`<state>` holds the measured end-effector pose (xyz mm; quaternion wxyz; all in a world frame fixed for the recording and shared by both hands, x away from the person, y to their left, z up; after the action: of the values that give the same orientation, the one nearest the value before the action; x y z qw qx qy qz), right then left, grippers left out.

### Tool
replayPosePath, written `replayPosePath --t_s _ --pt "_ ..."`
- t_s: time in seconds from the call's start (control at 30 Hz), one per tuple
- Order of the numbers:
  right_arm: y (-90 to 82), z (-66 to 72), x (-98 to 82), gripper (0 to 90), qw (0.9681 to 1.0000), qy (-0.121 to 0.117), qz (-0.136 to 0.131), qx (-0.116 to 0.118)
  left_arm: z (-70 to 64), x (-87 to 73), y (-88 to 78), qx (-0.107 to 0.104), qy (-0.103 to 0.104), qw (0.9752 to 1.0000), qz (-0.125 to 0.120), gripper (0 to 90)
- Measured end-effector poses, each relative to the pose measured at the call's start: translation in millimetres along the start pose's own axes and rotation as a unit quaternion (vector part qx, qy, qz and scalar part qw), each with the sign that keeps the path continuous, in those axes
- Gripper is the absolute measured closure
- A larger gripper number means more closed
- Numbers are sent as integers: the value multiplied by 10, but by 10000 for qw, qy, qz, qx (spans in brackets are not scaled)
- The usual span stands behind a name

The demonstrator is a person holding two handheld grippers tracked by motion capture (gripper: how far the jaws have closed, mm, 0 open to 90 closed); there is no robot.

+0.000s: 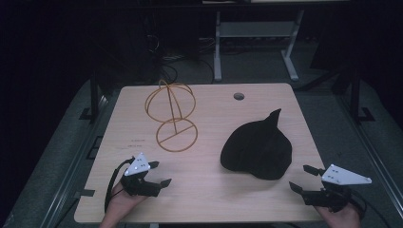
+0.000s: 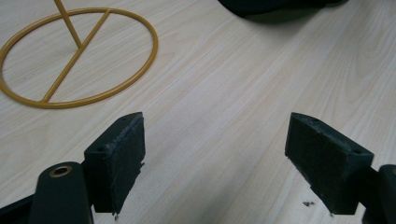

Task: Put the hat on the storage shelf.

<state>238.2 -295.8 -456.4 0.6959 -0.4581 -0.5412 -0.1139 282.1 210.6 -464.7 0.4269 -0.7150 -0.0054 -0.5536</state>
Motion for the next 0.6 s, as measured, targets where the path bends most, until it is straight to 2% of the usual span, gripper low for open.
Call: replayPosePath --t_s 0.17,0.37,0.6 --pt "1 -26 -49 188 10000 57 -2 27 2 -2 26 -36 -18 10000 20 199" --pt "-19 -30 -50 186 10000 80 -51 -3 -55 39 14 -124 31 9999 -38 204" --pt "-72 -70 -62 182 9998 165 -119 -36 -197 260 69 -373 262 9989 -115 214"
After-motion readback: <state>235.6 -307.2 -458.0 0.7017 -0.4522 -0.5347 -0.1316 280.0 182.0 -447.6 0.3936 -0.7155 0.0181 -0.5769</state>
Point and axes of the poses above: each handheld gripper's, and its own axes: y roughly forward along the jaws, x roughly out of its top, z roughly to its left, the point moved 4 cm from there along y, roughly forward along the jaws
